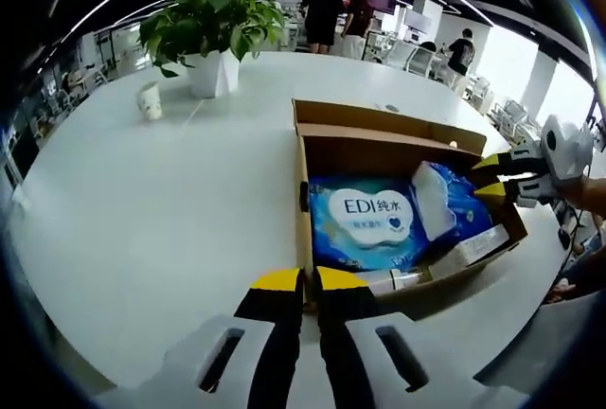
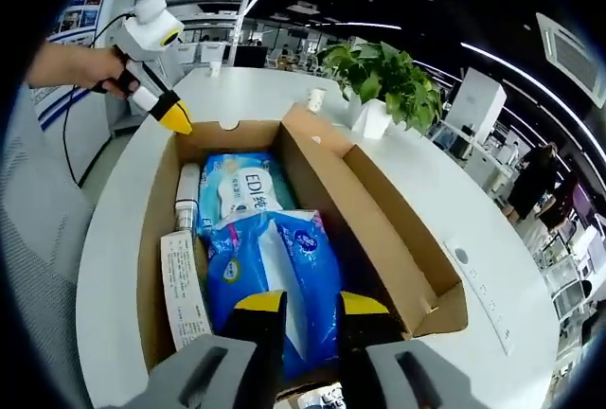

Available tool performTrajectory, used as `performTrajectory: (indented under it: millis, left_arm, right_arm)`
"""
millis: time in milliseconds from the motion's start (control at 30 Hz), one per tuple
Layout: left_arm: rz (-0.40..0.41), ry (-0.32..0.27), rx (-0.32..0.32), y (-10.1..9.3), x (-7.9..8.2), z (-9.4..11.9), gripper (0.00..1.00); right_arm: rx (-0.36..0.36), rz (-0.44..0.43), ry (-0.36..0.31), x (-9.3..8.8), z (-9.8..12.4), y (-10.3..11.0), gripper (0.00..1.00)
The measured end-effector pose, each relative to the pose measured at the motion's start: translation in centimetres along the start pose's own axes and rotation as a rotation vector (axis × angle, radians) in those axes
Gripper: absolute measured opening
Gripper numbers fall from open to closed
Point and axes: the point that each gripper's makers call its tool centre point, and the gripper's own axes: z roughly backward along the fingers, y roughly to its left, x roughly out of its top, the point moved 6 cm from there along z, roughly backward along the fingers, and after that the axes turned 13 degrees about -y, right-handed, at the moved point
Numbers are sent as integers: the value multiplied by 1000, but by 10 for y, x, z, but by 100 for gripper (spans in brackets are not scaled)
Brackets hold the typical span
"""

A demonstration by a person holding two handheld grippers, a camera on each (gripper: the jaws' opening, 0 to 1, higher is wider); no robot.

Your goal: Operate the shoe box by opening the lid, removing the specified soft item, and placing it in the target area until the item is outside and the box remains undamaged.

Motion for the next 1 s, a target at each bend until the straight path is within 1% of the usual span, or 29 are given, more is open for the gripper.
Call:
performTrajectory:
  millis: [300,467,600,733,1000]
  left_arm:
    - [1,-5,1,4,-1,-3,2]
    - [7,-6,-1,1,-1,-1,2]
    - [4,-7,-1,2,-1,-2,2]
    - [12,-9,-2,4,-1,-2,2]
    - [16,-8,-3,3,-1,-1,2]
  right_arm:
    - [-1,24,31,-5,-9,-2,9]
    - [1,48,32,-2,-10,-3,0]
    - [5,50,23,1,-9,-3,0]
    - [5,72,19,4,-8,-3,0]
    - [-12,53,-10,16,-4,-6,0]
